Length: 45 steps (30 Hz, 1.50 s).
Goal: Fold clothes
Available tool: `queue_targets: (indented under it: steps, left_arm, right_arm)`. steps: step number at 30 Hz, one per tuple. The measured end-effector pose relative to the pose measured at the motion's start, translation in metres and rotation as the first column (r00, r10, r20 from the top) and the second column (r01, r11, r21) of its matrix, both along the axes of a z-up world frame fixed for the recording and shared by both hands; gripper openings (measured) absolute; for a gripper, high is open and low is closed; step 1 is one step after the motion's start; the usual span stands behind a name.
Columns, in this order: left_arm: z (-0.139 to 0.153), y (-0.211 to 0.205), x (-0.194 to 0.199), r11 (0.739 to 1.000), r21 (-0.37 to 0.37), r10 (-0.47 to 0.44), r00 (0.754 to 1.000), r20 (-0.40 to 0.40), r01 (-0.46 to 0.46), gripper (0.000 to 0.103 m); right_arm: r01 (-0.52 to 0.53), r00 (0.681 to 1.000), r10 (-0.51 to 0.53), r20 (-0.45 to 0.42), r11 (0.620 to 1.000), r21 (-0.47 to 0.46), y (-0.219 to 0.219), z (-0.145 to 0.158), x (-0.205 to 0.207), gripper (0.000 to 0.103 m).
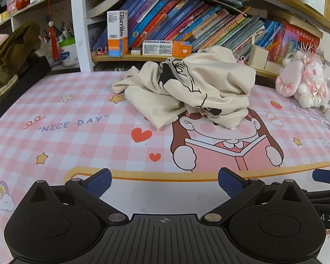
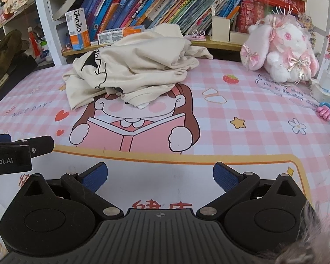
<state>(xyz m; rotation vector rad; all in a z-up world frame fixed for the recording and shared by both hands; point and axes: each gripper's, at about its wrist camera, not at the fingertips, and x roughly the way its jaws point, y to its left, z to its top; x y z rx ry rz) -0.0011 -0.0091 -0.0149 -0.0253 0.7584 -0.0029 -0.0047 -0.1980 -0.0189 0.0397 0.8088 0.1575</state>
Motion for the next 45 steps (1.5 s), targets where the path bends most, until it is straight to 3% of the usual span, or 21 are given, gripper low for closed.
queue_targets:
  steps: [7,13,18,23,28,39,42,45]
  left_arm:
    - [-0.006,-0.014,-0.003,1.0,0.009,-0.003,0.999,-0.035,0.003,0.103]
    - [-0.006,-0.025,-0.007,0.998,0.036,0.05,0.999,-0.019,-0.049,0.103]
    - [-0.013,-0.035,-0.005,0.995,0.05,0.083,0.995,-0.059,-0.08,0.103]
    - [-0.014,-0.043,-0.004,0.992,0.066,0.115,0.992,-0.053,-0.111,0.103]
    - [-0.01,-0.049,0.012,0.986,0.095,0.141,0.99,-0.027,-0.138,0.103]
    - [-0.014,-0.077,0.072,0.964,0.26,0.04,0.997,0.06,-0.055,0.103]
    - [-0.02,-0.09,0.088,0.943,0.331,-0.01,0.995,0.1,-0.024,0.103]
    - [-0.026,-0.1,0.105,0.906,0.424,-0.072,0.99,0.121,0.014,0.103]
  right_arm:
    - [-0.026,0.999,0.026,-0.018,1.0,0.006,-0.011,-0.006,0.002,0.103]
    - [-0.063,0.998,0.063,-0.02,0.998,0.027,-0.022,-0.008,0.005,0.103]
    - [-0.081,0.997,0.081,-0.007,0.997,0.017,-0.033,-0.01,0.008,0.103]
    - [-0.09,0.996,0.09,0.009,0.995,-0.034,-0.042,-0.013,0.012,0.103]
    - [-0.132,0.991,0.132,0.032,0.991,0.002,-0.055,-0.014,0.017,0.103]
    - [-0.164,0.986,0.165,-0.002,0.981,0.107,-0.081,-0.012,0.029,0.1]
    - [-0.155,0.988,0.155,0.009,0.982,0.107,-0.089,-0.009,0.032,0.1]
    - [-0.151,0.988,0.153,-0.004,0.979,0.134,-0.096,-0.008,0.034,0.098]
